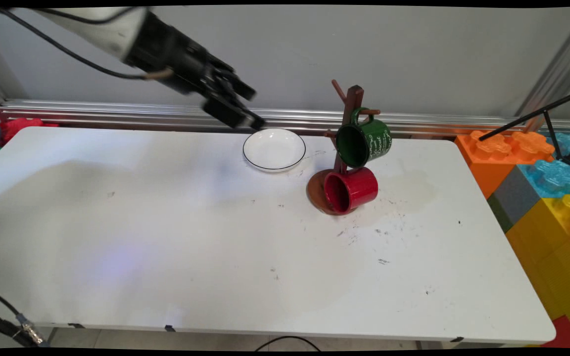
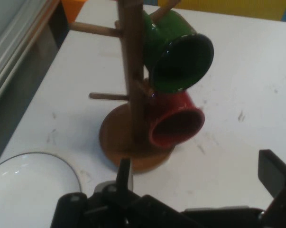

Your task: Pick up the green mug from the rack

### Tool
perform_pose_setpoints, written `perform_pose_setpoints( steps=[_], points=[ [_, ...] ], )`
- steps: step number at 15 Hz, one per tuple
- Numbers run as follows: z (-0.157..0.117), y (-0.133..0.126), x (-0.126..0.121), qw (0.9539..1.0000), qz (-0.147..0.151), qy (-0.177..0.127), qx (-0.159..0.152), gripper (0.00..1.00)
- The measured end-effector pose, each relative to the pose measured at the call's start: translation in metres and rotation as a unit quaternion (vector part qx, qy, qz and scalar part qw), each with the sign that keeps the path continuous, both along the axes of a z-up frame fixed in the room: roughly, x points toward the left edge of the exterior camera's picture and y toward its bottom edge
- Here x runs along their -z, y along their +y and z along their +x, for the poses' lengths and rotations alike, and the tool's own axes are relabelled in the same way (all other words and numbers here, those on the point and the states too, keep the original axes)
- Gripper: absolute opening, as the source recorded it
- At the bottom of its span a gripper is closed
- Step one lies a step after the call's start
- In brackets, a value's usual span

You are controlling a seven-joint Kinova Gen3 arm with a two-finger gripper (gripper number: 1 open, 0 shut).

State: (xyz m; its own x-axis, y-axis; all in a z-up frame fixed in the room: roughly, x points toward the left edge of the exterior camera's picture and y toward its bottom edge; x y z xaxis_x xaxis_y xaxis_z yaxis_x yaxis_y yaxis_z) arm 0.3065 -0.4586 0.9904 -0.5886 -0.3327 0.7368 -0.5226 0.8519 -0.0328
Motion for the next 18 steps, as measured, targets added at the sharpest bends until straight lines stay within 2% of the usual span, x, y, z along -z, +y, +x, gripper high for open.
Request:
perform_pose_setpoints(
  steps=[8, 12, 18],
  points=[
    [-0.088, -0.003, 0.044, 0.9995, 0.013, 0.011, -0.026, 1.00],
    [-0.113, 0.000, 0.061, 0.9990, 0.008, 0.026, -0.034, 1.00],
    [-0.142, 0.004, 0.086, 0.9965, 0.008, 0.065, -0.052, 1.00]
  ],
)
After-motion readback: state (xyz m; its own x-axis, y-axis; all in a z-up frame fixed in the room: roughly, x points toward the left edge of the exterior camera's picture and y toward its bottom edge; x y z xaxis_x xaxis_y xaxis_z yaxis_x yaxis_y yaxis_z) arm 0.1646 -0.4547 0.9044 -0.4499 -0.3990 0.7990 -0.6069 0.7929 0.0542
